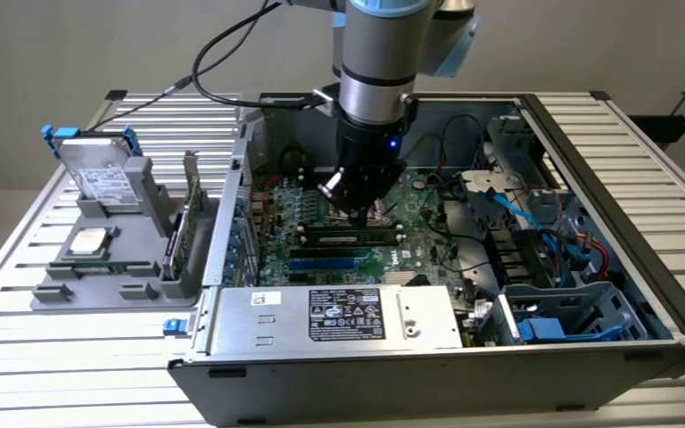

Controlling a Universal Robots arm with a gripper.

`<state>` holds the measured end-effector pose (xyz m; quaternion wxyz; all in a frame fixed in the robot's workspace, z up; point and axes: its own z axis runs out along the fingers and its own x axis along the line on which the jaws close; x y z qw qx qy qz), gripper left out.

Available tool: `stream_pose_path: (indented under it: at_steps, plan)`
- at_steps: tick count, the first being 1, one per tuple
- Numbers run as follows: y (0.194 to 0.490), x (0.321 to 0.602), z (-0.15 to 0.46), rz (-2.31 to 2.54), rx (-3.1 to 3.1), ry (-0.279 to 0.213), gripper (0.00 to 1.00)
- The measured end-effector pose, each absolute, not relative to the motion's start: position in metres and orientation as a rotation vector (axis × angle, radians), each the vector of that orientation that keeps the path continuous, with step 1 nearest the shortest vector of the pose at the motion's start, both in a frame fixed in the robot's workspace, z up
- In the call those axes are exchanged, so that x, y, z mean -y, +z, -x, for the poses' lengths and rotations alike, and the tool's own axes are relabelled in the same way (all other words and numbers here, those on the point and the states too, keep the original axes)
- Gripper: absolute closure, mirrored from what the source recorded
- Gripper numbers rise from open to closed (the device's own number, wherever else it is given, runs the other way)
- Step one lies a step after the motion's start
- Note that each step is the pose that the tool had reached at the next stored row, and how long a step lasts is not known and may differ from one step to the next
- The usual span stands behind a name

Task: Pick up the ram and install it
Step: 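Press down the ram until it locks into place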

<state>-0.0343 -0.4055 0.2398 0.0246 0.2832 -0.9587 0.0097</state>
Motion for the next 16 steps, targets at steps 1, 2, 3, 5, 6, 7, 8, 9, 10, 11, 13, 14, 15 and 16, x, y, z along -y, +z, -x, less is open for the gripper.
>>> stream_pose_path:
  at_steps: [1, 2, 3, 5, 6, 7, 8, 9, 10, 11, 13, 14, 15, 16]
  plan:
    - [0.2396, 0.4056, 0.0343, -0.855, 2.972, 0.03, 0.9]
    - [0.2394, 0.4056, 0.0343, -0.836, 2.978, 0.03, 0.9]
    - [0.2392, 0.4056, 0.0343, -0.817, 2.984, 0.03, 0.9]
    - [0.2389, 0.4056, 0.0343, -0.78, 2.996, 0.03, 0.9]
    - [0.2387, 0.4055, 0.0343, -0.76, 3.001, 0.029, 0.9]
    - [0.2385, 0.4055, 0.0343, -0.741, 3.007, 0.029, 0.9]
    - [0.2383, 0.4055, 0.0343, -0.722, 3.012, 0.029, 0.9]
    - [0.238, 0.4055, 0.0343, -0.7, 3.018, 0.029, 0.9]
    - [0.2378, 0.4055, 0.0343, -0.681, 3.023, 0.028, 0.9]
    - [0.2376, 0.4055, 0.0343, -0.662, 3.028, 0.028, 0.9]
    - [0.2371, 0.4056, 0.0343, -0.621, 3.037, 0.028, 0.9]
    - [0.2368, 0.4055, 0.0343, -0.6, 3.042, 0.027, 0.9]
    - [0.2365, 0.4055, 0.0343, -0.58, 3.046, 0.027, 0.9]
    - [0.2362, 0.4055, 0.0343, -0.559, 3.05, 0.027, 0.9]
